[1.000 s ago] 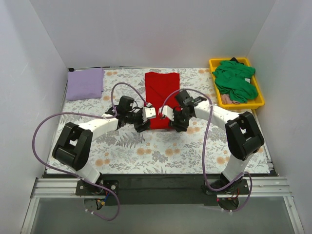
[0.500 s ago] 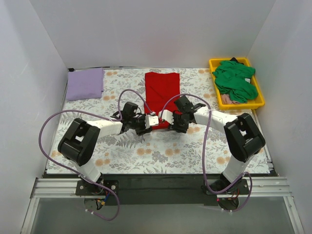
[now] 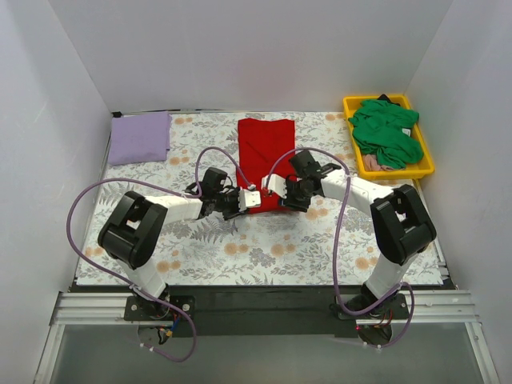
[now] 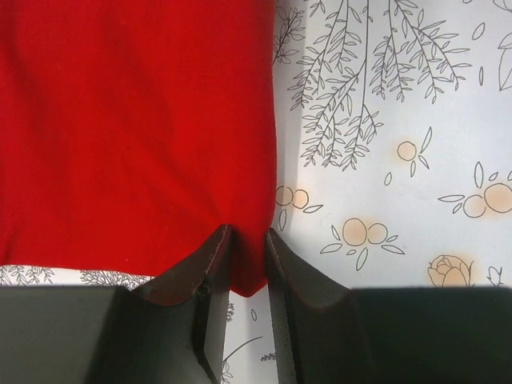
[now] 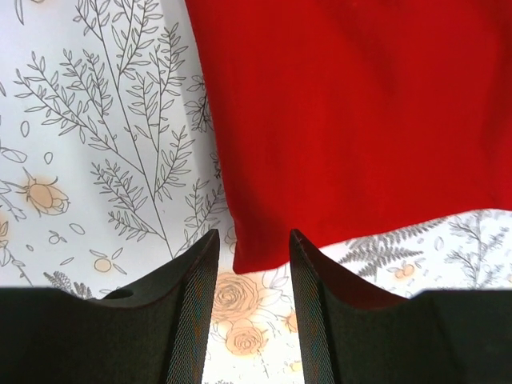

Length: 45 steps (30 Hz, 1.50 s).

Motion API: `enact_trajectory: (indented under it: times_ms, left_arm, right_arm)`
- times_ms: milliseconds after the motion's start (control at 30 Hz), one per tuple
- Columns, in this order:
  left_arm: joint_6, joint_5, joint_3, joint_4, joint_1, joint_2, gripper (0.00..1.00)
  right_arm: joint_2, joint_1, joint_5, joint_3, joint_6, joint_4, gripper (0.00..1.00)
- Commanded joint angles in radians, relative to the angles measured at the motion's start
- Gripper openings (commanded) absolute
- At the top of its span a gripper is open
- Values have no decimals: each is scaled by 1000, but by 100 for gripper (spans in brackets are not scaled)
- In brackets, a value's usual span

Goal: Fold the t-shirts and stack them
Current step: Fold the tshirt

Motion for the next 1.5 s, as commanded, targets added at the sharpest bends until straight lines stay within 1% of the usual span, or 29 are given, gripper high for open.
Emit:
enact_trajectory:
  times_ms: [0, 167, 233, 267, 300, 333, 367, 400, 467, 600, 633, 767, 867, 1000, 1033, 1100, 1200, 1267, 1300, 1333, 1367, 1400, 1467]
  left_arm:
    - [8, 1, 22, -9, -4, 13, 23]
    - [0, -7, 24, -10, -4, 20, 26]
    - [-1, -7, 24, -9, -4, 20, 25]
    - [-4, -9, 26, -9, -5, 20, 23]
    - [-9, -6, 27, -10, -4, 17, 15]
    - [-15, -3, 36, -9, -4, 16, 12]
    - [-29, 1, 44, -39, -5, 11, 7]
    - [-37, 4, 55, -65, -4, -1, 0]
    - [-55, 11, 94, -102, -2, -16, 0]
    - [-31, 43, 193, -240, 19, -53, 0]
    - [-27, 56, 214, -288, 24, -59, 0]
    - [-15, 79, 268, -360, 29, -104, 0]
    - [-9, 80, 282, -386, 29, -148, 0]
    - [35, 125, 294, -493, 26, -213, 0]
    - [45, 134, 289, -553, 24, -226, 0]
    - [51, 158, 282, -607, 13, -278, 0]
    - [57, 217, 254, -772, -8, -367, 0]
    - [46, 261, 224, -832, -16, -448, 0]
    - [48, 278, 220, -907, -17, -475, 0]
    - [52, 313, 216, -944, -17, -499, 0]
    - [52, 321, 217, -972, -19, -545, 0]
    - [36, 324, 222, -1003, -19, -565, 0]
    - [23, 306, 231, -1014, -19, -601, 0]
  right_arm:
    - [37, 1, -27, 21, -30, 11, 47]
    - [60, -1, -24, -11, -37, 30, 46]
    - [59, -1, -21, -24, -40, 34, 45]
    - [57, -1, -19, -30, -40, 42, 42]
    - [60, -1, -16, -36, -39, 45, 37]
    - [63, 1, -6, -34, -30, 47, 19]
    - [65, -1, -3, -31, -25, 42, 12]
    - [60, -1, 10, -24, -23, 42, 2]
    - [39, -2, 19, -11, -20, 25, 1]
    - [11, -36, -18, 100, 1, -59, 1]
    - [10, -51, -33, 160, 6, -79, 1]
    - [-1, -68, -39, 281, 7, -191, 1]
    - [-26, -68, -55, 324, 7, -255, 1]
    - [-75, -68, -81, 300, 46, -306, 1]
    - [-87, -60, -91, 283, 67, -321, 1]
    - [-147, -45, -111, 224, 82, -364, 1]
    - [-260, 5, -179, 145, 130, -419, 1]
    - [-353, 42, -225, 115, 183, -465, 1]
    - [-380, 59, -248, 101, 197, -481, 1]
    - [-421, 93, -251, 98, 211, -502, 1]
    - [-435, 98, -256, 97, 222, -513, 1]
    - [-444, 99, -253, 99, 222, -519, 1]
    - [-437, 99, -239, 131, 211, -542, 1]
